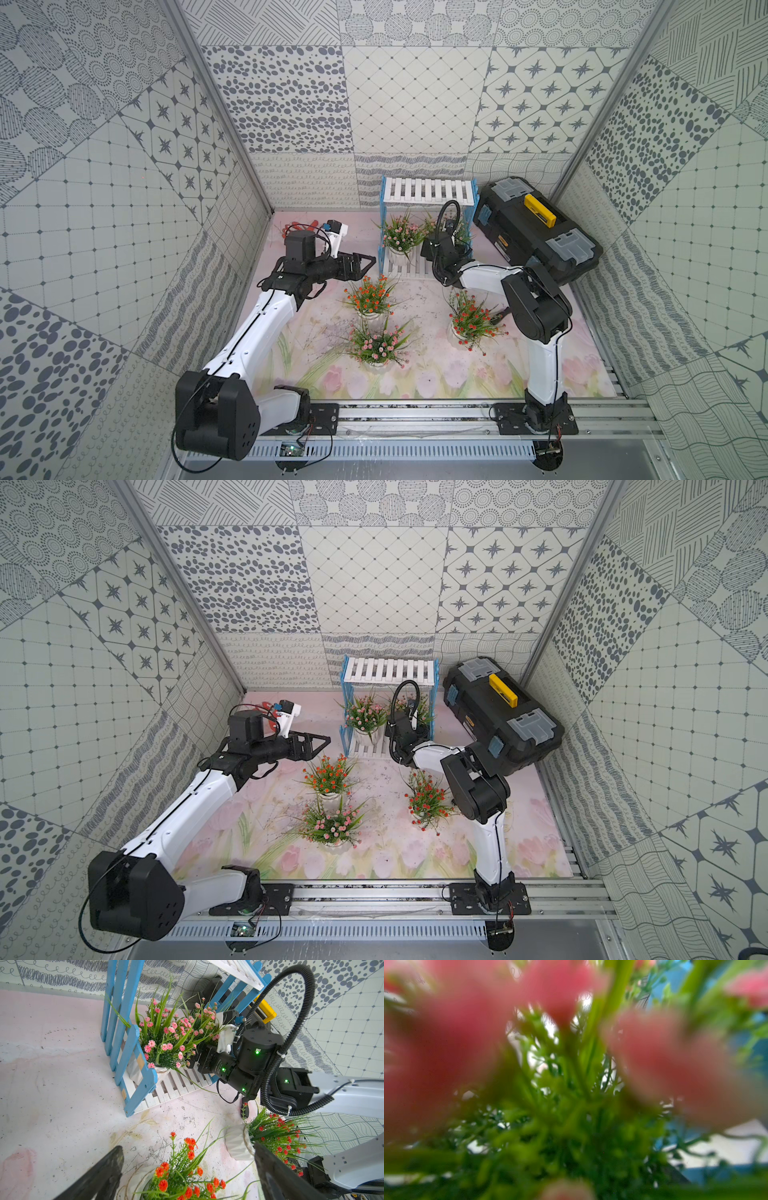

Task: Place the baby's breath potted plants on the rack by color
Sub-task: Place the baby's breath potted plant on the rack.

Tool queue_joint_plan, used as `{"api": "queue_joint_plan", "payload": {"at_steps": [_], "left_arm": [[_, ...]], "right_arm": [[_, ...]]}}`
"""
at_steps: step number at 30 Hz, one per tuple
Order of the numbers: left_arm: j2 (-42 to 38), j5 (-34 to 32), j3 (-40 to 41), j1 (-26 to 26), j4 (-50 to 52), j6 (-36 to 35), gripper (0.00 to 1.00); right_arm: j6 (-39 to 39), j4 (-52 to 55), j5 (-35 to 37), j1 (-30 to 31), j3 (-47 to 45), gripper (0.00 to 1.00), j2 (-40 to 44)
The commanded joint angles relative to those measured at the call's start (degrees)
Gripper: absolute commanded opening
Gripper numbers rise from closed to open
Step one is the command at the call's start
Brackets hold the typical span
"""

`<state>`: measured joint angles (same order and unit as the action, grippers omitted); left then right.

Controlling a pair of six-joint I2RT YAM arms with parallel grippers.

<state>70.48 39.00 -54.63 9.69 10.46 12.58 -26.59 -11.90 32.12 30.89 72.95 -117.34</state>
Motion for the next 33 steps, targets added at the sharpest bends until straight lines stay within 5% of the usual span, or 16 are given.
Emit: {"api": "queue_joint_plan", "payload": {"at_steps": [1,22,33], "left_arm": [[-0.08,2.48,0.23,0.03,-3.2,0.34,0.98],[0.88,1.63,-2.04,0.02,2.16,-0.19,0.98],[2.79,-3.84,-4.37,0.03,8.77,0.85,0.98]], "right_arm": [[-1.01,-1.63,0.59,-0.31,-1.31,0.98,1.79],[0.05,4.25,-2.2,4.0,-5.97,0.98,11.87],[-0.39,11.62,-6.63,6.45,-8.05,0.98,20.91]]}}
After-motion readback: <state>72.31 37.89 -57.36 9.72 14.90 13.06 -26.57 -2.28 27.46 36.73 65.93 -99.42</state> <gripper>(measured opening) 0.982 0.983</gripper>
